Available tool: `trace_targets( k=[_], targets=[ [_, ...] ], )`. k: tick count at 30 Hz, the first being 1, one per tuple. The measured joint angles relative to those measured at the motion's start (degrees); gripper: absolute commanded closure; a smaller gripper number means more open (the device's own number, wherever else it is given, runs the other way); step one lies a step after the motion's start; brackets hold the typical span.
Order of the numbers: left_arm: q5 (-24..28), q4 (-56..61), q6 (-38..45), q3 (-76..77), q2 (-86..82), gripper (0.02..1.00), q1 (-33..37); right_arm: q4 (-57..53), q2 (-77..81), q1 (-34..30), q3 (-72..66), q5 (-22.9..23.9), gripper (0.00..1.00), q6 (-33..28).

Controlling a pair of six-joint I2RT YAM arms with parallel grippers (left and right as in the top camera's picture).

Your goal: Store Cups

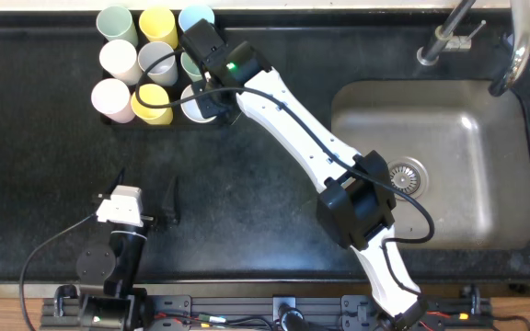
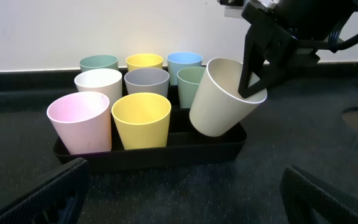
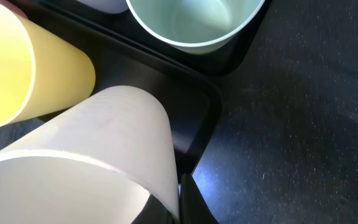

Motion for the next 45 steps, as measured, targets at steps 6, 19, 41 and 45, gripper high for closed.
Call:
trace_targets(
  k=[6, 19, 41, 45],
  targets=[
    [0.0, 0.0, 0.0, 0.0, 0.0, 0.018, 0.0, 0.5, 0.5, 0.0, 0.0, 0.2, 0.956, 0.2],
    [0.0, 0.0, 0.0, 0.0, 0.0, 0.018, 0.0, 0.4, 2.4, 0.0, 0.0, 1.2, 0.947, 0.7],
    [0.0, 0.0, 0.0, 0.0, 0.0, 0.018, 0.0, 1.4, 2.1, -0.5, 0.0, 1.7, 0.527, -1.4],
    [0.0, 0.0, 0.0, 0.0, 0.0, 0.018, 0.0, 1.1, -4.0, -3.1, 0.0, 1.0, 0.373, -4.8]
  ],
)
